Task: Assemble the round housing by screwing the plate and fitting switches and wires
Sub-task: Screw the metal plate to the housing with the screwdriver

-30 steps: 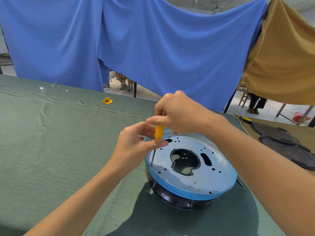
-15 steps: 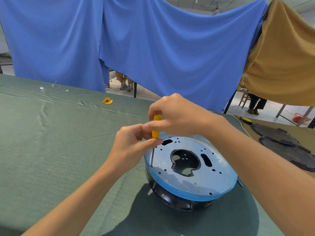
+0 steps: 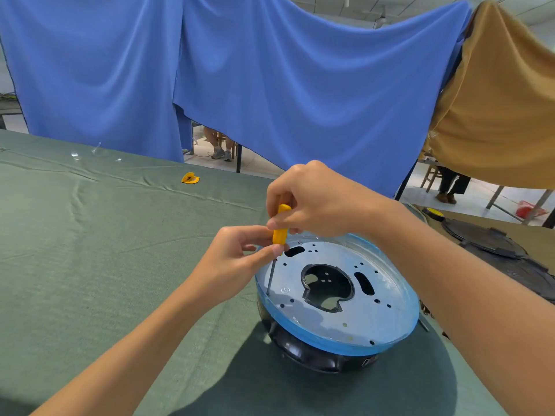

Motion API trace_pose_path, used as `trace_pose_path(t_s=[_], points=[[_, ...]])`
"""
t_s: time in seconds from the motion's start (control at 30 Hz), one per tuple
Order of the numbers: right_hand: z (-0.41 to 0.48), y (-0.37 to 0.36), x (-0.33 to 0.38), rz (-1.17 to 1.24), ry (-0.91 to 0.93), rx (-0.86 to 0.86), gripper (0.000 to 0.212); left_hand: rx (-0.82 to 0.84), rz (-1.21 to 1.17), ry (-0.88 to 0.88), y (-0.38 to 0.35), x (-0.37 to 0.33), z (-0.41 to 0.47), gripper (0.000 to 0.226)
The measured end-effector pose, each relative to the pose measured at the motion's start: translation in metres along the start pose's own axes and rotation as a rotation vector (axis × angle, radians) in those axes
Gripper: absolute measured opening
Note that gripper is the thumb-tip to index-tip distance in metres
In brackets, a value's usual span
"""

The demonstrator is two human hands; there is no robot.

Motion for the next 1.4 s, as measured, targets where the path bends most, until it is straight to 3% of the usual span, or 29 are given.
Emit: trace_pose_path(t_s=[0.17, 0.37, 0.53, 0.63, 0.73, 0.93, 1.13, 1.4], points=[[0.003, -0.004, -0.002, -0.06, -0.036, -0.059, 0.036, -0.156, 0.064, -0.037, 0.003, 0.0, 0.002, 0.022], [0.0, -0.001, -0.001, -0.012, 0.001, 0.027, 0.01, 0.025, -0.019, -0.008, 0.002, 0.001, 0.001, 0.015], [0.006, -0.008, 0.0, -0.095, -0.03, -0.039, 0.039, -0.126, 0.039, -0.049, 0.004, 0.002, 0.002, 0.021], [0.004, -0.006, 0.001, -0.077, -0.017, 0.042, 0.024, -0.123, -0.032, -0.025, 0.007, 0.005, 0.002, 0.019], [0.0, -0.001, 0.002, -0.027, 0.004, 0.053, 0.009, 0.021, -0.079, -0.006, 0.001, 0.004, 0.0, 0.014], [0.004, -0.008, -0.001, -0.077, -0.053, -0.014, 0.044, -0.126, -0.005, -0.04, 0.003, 0.0, 0.001, 0.021], [-0.001, -0.005, 0.0, -0.025, -0.003, 0.086, 0.008, 0.007, -0.045, -0.017, 0.001, 0.0, -0.002, 0.012], [0.001, -0.013, -0.006, -0.016, -0.08, 0.071, 0.042, -0.128, 0.056, -0.053, 0.004, 0.003, -0.003, 0.012]])
Point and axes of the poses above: each hand's wrist, its own z-axis towards the middle knuckle, its own y-axis out of the back of the hand, x = y × z, the point moved 6 cm from there along z, towards the middle knuckle, and after that the axes turned 1 degree about -x, right-handed, at the moved point
